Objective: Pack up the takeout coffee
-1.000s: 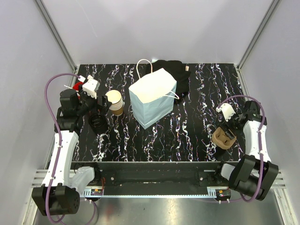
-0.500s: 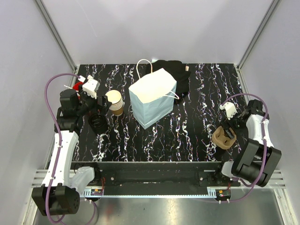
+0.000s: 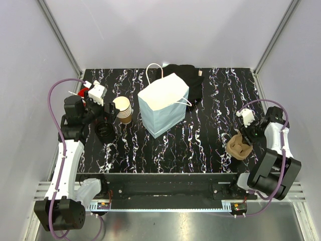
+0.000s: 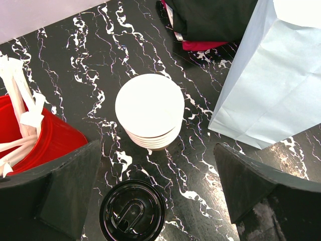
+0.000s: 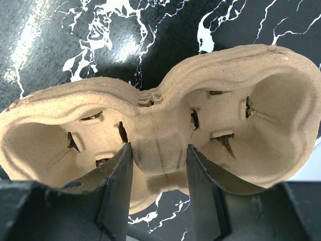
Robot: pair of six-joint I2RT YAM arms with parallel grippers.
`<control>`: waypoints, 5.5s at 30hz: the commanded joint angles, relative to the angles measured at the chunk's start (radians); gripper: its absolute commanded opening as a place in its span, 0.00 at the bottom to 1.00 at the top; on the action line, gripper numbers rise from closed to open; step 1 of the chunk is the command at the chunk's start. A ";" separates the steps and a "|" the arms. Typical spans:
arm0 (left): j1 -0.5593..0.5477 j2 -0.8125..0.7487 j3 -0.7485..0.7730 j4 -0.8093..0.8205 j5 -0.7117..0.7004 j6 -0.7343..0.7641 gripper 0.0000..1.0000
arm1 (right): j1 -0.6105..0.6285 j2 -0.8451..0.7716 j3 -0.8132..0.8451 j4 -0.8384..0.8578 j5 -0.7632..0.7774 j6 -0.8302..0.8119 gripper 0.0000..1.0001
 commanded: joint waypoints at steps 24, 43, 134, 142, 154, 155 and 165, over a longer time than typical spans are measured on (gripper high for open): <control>-0.001 -0.006 0.014 0.024 0.044 0.010 0.99 | -0.124 0.127 0.158 0.055 -0.024 0.090 0.40; -0.003 -0.006 0.014 0.023 0.042 0.010 0.99 | -0.161 0.141 0.155 0.056 -0.075 0.130 0.44; -0.003 -0.004 0.014 0.024 0.050 0.007 0.99 | -0.084 -0.178 0.046 -0.138 -0.069 0.125 0.44; -0.001 -0.004 0.014 0.022 0.053 0.007 0.99 | -0.075 -0.163 0.191 -0.265 -0.089 0.133 0.44; -0.003 -0.006 0.018 0.023 0.049 0.004 0.99 | 0.234 -0.064 0.691 -0.345 -0.005 0.508 0.43; -0.004 -0.007 0.018 0.022 0.047 0.004 0.99 | 0.257 -0.045 0.733 -0.350 0.005 0.535 0.43; -0.029 0.041 0.122 0.001 0.019 0.047 0.99 | 0.684 0.261 1.199 -0.358 0.273 0.711 0.44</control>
